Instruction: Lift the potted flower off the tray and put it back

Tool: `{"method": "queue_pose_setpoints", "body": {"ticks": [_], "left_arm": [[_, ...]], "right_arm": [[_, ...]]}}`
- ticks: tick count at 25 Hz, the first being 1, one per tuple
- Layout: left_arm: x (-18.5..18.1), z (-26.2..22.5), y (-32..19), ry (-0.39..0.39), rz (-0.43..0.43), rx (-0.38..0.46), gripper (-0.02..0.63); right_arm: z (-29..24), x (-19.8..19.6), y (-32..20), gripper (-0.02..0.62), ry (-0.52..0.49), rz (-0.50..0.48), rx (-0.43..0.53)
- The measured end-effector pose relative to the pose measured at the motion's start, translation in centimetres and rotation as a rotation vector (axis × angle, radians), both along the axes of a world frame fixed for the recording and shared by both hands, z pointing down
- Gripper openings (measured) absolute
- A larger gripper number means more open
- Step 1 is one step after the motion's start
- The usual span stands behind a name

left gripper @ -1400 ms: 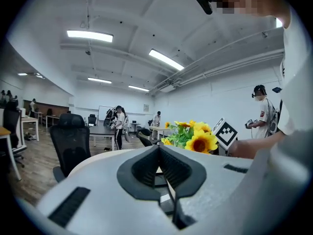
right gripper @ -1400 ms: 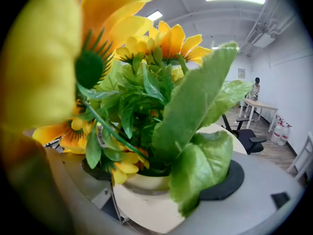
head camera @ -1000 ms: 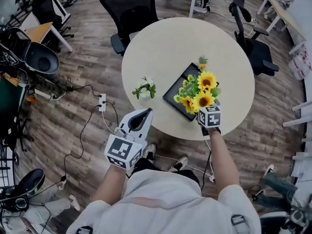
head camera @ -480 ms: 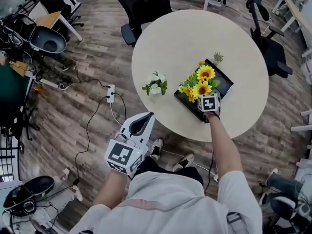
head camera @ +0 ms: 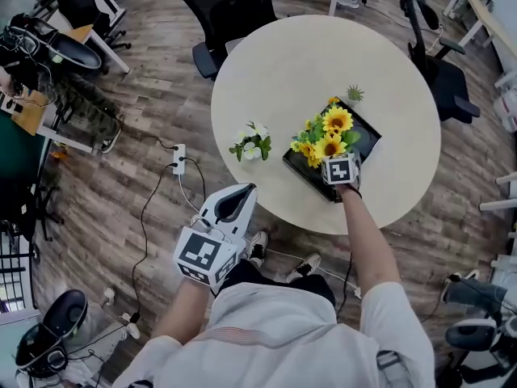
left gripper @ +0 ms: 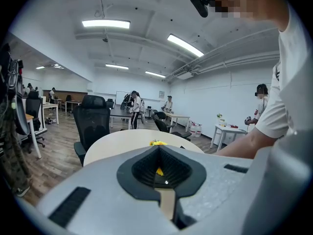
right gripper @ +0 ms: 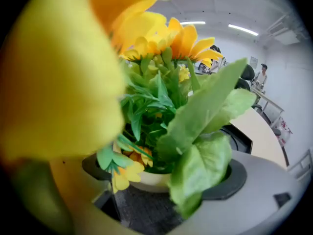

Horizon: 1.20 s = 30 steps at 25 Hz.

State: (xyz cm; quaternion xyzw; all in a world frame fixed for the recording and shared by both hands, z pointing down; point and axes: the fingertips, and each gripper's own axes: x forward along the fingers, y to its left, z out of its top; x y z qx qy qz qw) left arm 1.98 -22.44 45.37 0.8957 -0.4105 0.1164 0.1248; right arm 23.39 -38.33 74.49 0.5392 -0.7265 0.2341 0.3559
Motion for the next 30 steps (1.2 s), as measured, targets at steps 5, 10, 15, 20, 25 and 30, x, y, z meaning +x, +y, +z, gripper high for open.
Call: {"method": "queue_pose_setpoints", "body": {"ticks": [5, 10, 15, 20, 25, 30], "left_arm": [[1.4, -0.5, -0.4, 0.017, 0.044, 0.007, 0.003], [2.7, -2.1, -1.1, 0.04, 0.079, 0.041, 0.003], [4.9, -4.3, -1.3, 0.084, 0.126, 0.074, 0.003], [7.0, -6.8, -1.0, 0.115, 0.169, 0.121, 0.003], [8.6, -9.4, -0.9, 0.141, 0.206, 0.169, 0.003], [9.5, -11.6, -0.7, 0.159, 0.225, 0.214, 0.003]], "right_arm": [[-1.5, 0.7, 2.9, 0.495, -0.052, -0.007, -0.01], [-4.9, 2.1, 5.9, 0.495, -0.091, 0.01, 0.008], [-10.6, 3.6, 8.3, 0.495, -0.165, 0.068, 0.078], [-19.2, 4.7, 10.8, 0.495, -0.216, 0.094, 0.225], [-30.1, 5.0, 13.1, 0.495, -0.252, 0.097, 0.42], [-38.0, 4.9, 15.3, 0.494, -0.25, 0.067, 0.583]]}}
